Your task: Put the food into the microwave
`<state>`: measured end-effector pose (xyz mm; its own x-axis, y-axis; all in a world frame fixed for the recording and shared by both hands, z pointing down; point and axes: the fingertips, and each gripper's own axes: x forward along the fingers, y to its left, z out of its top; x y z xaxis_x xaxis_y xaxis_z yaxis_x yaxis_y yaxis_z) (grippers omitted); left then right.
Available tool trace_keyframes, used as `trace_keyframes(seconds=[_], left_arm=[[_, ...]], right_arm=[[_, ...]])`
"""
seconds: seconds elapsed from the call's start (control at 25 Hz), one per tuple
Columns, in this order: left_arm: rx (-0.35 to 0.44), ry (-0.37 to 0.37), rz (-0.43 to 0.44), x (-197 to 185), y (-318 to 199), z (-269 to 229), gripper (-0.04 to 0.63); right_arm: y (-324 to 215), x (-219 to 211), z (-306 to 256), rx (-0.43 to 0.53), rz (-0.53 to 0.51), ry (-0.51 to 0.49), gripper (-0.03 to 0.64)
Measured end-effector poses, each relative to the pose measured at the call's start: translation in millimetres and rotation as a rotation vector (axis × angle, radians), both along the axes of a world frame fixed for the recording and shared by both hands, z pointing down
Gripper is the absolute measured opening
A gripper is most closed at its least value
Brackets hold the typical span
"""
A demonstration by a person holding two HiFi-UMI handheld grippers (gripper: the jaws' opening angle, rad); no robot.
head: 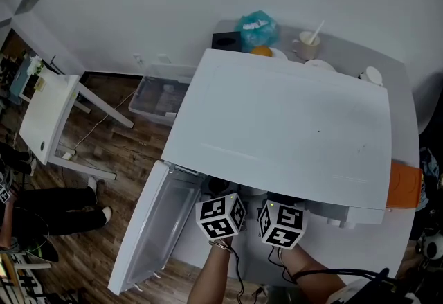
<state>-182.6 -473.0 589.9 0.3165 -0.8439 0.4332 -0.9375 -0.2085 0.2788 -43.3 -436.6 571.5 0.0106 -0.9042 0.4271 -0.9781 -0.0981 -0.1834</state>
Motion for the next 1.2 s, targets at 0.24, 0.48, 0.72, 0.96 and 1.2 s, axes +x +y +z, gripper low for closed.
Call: trace_keyframes(seconds=[0.24,0.48,0.72,0.96,1.2], left_arm=[[0.018,-0.011,-0.006,0,1,-5,0.071],[0.017,-0.019,-0.035,-9,13,-8,0.071],[0.015,-0.013,-0.04,-17,32,-18,0.071],[0.014,-0.017,-0.036,-20,64,-28,0.055],[0.021,-0.017,-0.044,-20,99,-41,0.012]], right_arm=[[1,1,-1,0.004,0.004,-0.003,0.051],[2,-5,-9,0.021,-0.033,0.007,0.051],[14,-17,-15,0.027,-0.076,-0.047,0.05],[34,-29,-27,0.032,-0.151,-0.085,0.034],[62,-34,-38,0.029,-0.22,-0.09,0.024]])
